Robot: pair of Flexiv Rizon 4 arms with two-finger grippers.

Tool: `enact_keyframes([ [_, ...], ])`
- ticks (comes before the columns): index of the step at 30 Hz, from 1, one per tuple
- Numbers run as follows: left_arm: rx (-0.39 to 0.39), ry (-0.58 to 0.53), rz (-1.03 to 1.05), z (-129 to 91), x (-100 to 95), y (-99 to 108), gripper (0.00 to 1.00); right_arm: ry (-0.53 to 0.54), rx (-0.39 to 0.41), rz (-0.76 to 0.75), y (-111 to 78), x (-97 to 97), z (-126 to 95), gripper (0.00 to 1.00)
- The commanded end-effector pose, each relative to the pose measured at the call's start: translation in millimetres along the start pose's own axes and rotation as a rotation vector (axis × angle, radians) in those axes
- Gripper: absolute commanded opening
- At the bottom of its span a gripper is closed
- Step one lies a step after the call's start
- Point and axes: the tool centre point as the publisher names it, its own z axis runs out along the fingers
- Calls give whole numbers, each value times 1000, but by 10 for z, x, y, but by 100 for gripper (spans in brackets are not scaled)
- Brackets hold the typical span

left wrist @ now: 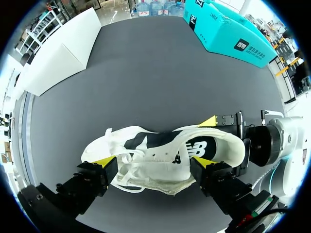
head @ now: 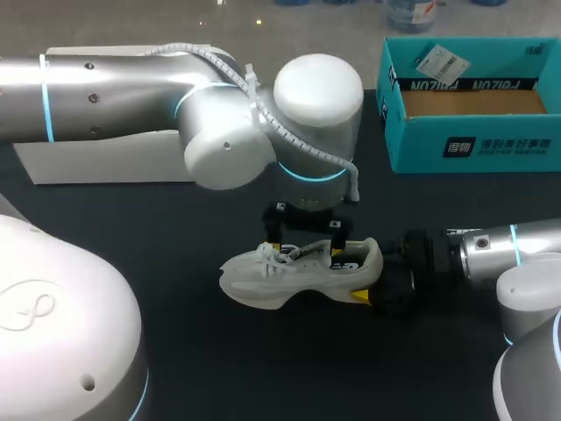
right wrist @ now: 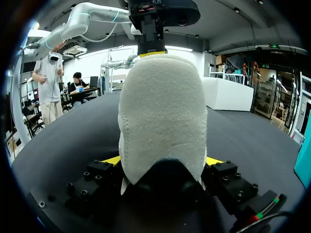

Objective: Take the shoe out of the shoebox, open the shoe tongue, remove and reinsert the insole, then place the shoe into the shoebox

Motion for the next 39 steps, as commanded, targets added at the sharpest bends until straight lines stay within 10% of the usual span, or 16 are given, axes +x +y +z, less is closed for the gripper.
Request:
enact_keyframes([
  [1, 3, -47, -2, 53, 62, 10, 100, -1, 3, 0, -11, -6, 28, 0],
  [22, 11, -74, -85, -129, -264, 13, 99, -1, 3, 0, -11, -6, 28, 0],
  [30, -40, -49, -93, -168, -253, 78, 29, -1, 3, 0, -11, -6, 28, 0],
  [35, -48, -33, -70, -255, -229, 138, 38, -1, 3, 0, -11, -6, 28, 0],
  [37, -48, -25, -64, -301, -217, 153, 94, -1, 3, 0, -11, -6, 28, 0],
  [39, -44, -14, -54, -323, -198, 154, 100, -1, 3, 0, -11, -6, 28, 0],
])
